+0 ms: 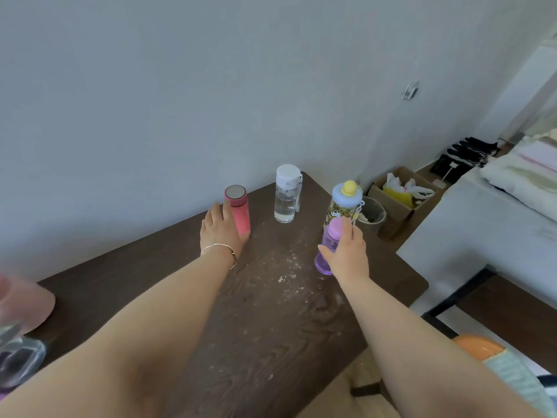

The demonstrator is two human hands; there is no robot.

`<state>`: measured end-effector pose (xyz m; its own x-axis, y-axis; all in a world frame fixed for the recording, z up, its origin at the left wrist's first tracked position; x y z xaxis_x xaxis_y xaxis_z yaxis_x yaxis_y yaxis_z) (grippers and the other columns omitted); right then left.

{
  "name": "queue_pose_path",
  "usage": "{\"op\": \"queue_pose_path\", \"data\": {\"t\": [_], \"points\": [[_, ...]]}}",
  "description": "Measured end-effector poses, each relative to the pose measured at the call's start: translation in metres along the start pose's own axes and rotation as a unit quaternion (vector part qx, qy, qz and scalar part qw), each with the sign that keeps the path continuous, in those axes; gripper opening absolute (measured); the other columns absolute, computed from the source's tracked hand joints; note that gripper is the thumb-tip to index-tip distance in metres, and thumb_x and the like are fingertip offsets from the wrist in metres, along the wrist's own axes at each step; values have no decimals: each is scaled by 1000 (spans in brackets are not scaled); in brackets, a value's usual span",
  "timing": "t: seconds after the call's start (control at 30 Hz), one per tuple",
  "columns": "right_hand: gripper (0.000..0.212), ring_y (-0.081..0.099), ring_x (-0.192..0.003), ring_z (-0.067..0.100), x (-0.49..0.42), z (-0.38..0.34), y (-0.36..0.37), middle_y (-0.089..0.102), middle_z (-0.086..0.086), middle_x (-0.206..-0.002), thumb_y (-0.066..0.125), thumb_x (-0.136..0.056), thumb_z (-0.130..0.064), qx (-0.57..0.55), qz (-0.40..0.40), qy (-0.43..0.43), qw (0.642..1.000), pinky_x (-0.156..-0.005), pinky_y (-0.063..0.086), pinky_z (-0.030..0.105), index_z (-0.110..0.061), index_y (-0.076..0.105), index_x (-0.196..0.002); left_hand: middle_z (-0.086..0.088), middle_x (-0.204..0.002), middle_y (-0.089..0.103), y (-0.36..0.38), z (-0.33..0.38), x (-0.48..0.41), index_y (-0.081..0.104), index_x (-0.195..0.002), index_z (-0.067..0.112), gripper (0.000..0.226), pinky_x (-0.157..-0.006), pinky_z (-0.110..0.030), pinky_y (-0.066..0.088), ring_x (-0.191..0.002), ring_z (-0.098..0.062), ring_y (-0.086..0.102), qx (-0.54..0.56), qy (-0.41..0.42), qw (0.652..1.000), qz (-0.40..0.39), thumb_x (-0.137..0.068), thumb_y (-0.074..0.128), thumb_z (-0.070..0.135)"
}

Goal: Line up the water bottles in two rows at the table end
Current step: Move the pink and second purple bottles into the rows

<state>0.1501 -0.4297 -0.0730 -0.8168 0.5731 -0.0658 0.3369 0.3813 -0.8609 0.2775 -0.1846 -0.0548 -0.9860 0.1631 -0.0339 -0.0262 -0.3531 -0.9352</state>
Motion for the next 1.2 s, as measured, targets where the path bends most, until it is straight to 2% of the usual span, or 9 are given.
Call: {"op": "queue_pose_path", "data": {"t": [0.13,0.27,0.47,0.63,0.77,0.97,1.2], "points": [[84,50,-122,31,-9,-3,15,38,13,-141,77,-83,-32,-33,23,33,999,-94,54,44,-24,23,-147,-12,-156,22,9,-5,-34,10,-153,11,99,-110,-47,32,-140,-34,28,99,-60,993,-20,-81,72,39],[84,52,-124,29,-15,-1,22,38,10,-144,76,-85,-27,-55,44,52,996,-94,53,41,-29,22,-149,-11,-153,29,27,-8,-63,13,-153,14,99,-107,-48,36,-138,-33,35,188,-99,977,-33,-79,73,42],[84,53,-122,28,-21,-1,29,39,10,-143,77,-84,-28,-50,64,51,995,-91,53,39,-29,23,-149,-10,-136,48,46,-6,-84,34,-139,14,80,-95,-45,46,-119,-35,53,269,-136,953,-17,-75,76,37],[85,54,-120,29,-22,-1,30,39,11,-142,77,-83,-29,-34,75,40,996,-88,54,38,-27,24,-149,-8,-126,57,55,-11,-89,41,-129,16,67,-85,-39,45,-111,-34,57,302,-147,942,9,-75,77,33],[85,55,-118,30,-21,-1,30,40,12,-140,79,-82,-30,-29,81,36,996,-87,54,38,-26,25,-149,-6,-122,60,55,-13,-89,43,-124,18,63,-84,-38,46,-109,-33,58,305,-138,942,22,-74,77,34],[85,55,-117,29,-17,-2,30,41,11,-139,79,-82,-29,-40,85,36,995,-86,54,37,-26,26,-149,-6,-124,58,54,-8,-73,45,-124,16,62,-90,-41,49,-111,-31,58,298,-106,948,25,-73,78,31],[84,54,-119,29,-12,-8,24,40,11,-141,78,-82,-31,-40,79,21,996,-87,54,35,-27,26,-148,-5,-127,57,50,3,-50,44,-129,17,67,-90,-38,47,-114,-29,57,303,-96,948,21,-74,79,29]]}}
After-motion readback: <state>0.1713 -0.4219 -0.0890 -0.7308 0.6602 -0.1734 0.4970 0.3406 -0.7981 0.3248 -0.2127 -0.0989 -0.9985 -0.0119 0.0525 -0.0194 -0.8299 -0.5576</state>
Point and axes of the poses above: each hand's wrist, its own x-axis away from the middle knuckle, its own y-axis out of the palm, z = x × y, the point moved 1 cm from there along -x, towards the middle knuckle
